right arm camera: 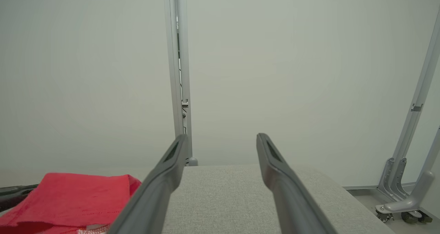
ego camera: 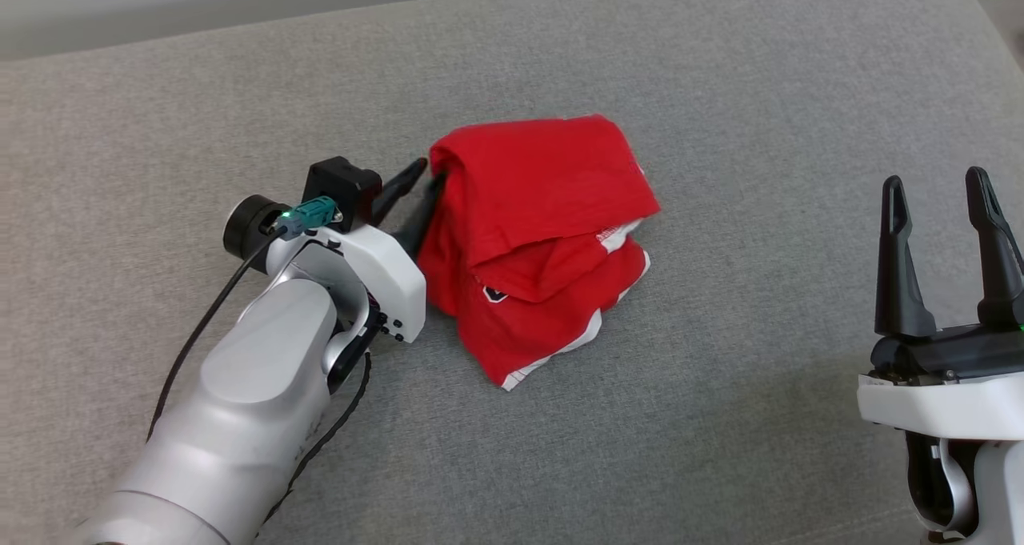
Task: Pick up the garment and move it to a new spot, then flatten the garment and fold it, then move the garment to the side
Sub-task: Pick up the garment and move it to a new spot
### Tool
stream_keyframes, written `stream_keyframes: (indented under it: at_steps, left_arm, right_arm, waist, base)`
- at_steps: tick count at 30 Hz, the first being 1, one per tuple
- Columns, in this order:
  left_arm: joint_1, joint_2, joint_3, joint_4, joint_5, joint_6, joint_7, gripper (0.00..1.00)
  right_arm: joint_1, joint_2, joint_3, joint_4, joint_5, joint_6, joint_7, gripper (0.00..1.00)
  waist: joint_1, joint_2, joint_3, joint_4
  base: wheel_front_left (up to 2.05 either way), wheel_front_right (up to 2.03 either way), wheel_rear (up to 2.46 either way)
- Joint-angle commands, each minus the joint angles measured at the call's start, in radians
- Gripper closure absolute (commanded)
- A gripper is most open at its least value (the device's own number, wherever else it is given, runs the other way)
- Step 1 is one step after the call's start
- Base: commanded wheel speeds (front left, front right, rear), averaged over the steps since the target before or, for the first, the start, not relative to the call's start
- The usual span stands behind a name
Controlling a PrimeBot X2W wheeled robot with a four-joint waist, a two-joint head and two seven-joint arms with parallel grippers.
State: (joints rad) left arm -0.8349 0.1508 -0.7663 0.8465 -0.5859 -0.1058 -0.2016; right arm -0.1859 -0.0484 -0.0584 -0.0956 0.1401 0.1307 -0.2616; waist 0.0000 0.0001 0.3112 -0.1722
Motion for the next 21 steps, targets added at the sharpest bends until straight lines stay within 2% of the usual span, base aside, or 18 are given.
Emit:
stream_keyframes:
  at_steps: [1,8,16,21]
  left_arm:
    - [-0.014,-0.001,-0.002,0.010,-0.005,-0.007,-0.012,0.00]
    - [0.041,-0.028,0.033,0.005,0.001,0.005,-0.063,0.00]
    - [0.227,-0.021,0.200,-0.211,0.053,0.095,-0.063,0.00]
    - [0.361,-0.025,0.296,-0.315,0.083,0.136,-0.063,0.00]
  right_arm:
    - [0.000,-0.004,-0.001,0.002,-0.004,0.000,-0.005,0.00]
    - [0.015,-0.004,-0.007,0.021,-0.022,0.000,-0.005,0.00]
    - [0.047,-0.004,-0.009,0.045,-0.037,0.000,-0.005,0.00]
    - [0.064,-0.004,-0.007,0.063,-0.034,0.000,-0.005,0.00]
  waist:
    - [0.0000,-0.0001,-0.011,0.014]
    - [0.0000,-0.0001,-0.073,0.075]
    - [0.0000,-0.0001,-0.149,0.140]
    - [0.0000,-0.0001,-0.181,0.164]
  base:
    - [0.00,0.00,0.00]
    - [0.00,0.00,0.00]
    - [0.00,0.00,0.00]
    - [0.00,0.00,0.00]
